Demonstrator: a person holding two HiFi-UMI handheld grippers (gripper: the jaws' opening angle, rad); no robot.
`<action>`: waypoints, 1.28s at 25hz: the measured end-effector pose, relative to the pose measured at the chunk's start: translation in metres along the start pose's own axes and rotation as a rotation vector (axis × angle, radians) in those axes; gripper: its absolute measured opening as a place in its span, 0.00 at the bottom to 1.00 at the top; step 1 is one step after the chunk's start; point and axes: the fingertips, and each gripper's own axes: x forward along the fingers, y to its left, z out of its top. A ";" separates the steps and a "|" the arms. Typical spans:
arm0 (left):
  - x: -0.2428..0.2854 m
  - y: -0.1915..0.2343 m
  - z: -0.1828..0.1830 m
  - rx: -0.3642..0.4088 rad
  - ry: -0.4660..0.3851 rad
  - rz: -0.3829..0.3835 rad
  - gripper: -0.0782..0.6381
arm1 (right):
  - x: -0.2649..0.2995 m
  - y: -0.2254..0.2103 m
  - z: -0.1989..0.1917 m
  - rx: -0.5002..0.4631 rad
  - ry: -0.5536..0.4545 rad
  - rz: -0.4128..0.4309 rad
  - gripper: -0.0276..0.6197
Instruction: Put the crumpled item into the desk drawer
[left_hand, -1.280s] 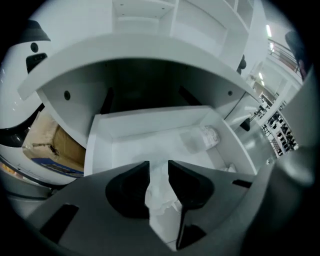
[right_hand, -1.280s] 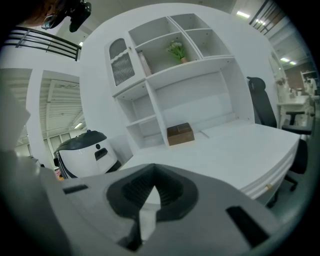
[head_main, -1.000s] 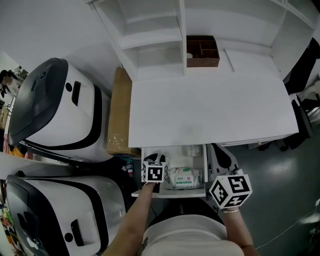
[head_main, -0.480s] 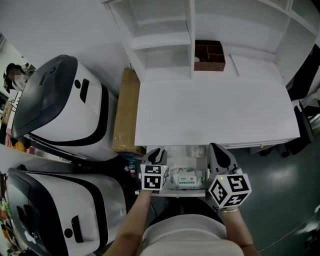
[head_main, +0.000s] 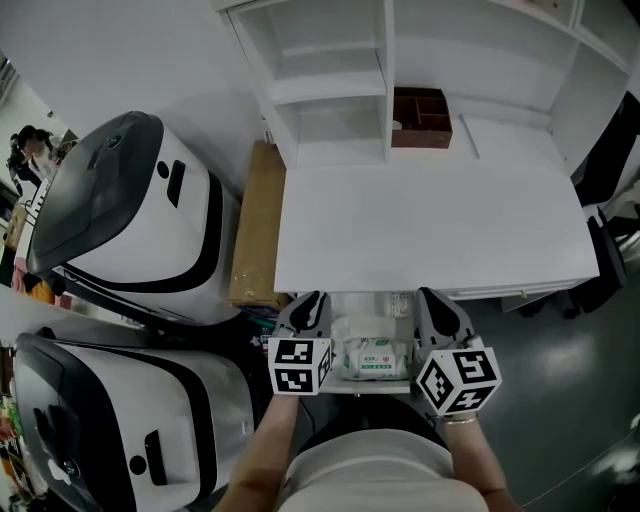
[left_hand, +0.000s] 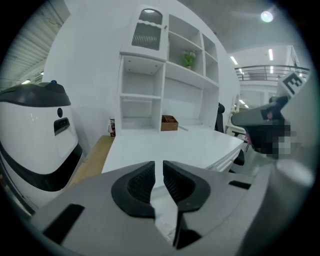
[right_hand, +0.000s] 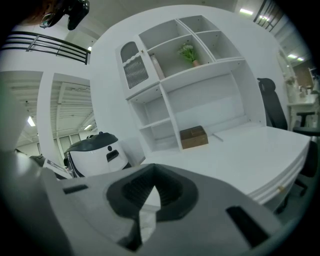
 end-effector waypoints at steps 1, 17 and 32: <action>-0.004 0.000 0.004 -0.004 -0.014 0.000 0.16 | -0.001 0.001 0.000 -0.001 -0.001 0.000 0.05; -0.053 0.004 0.045 -0.062 -0.173 0.008 0.10 | -0.011 0.009 0.001 -0.019 -0.013 0.003 0.05; -0.069 0.000 0.059 -0.059 -0.210 -0.004 0.10 | -0.016 0.012 0.004 -0.047 -0.022 0.018 0.05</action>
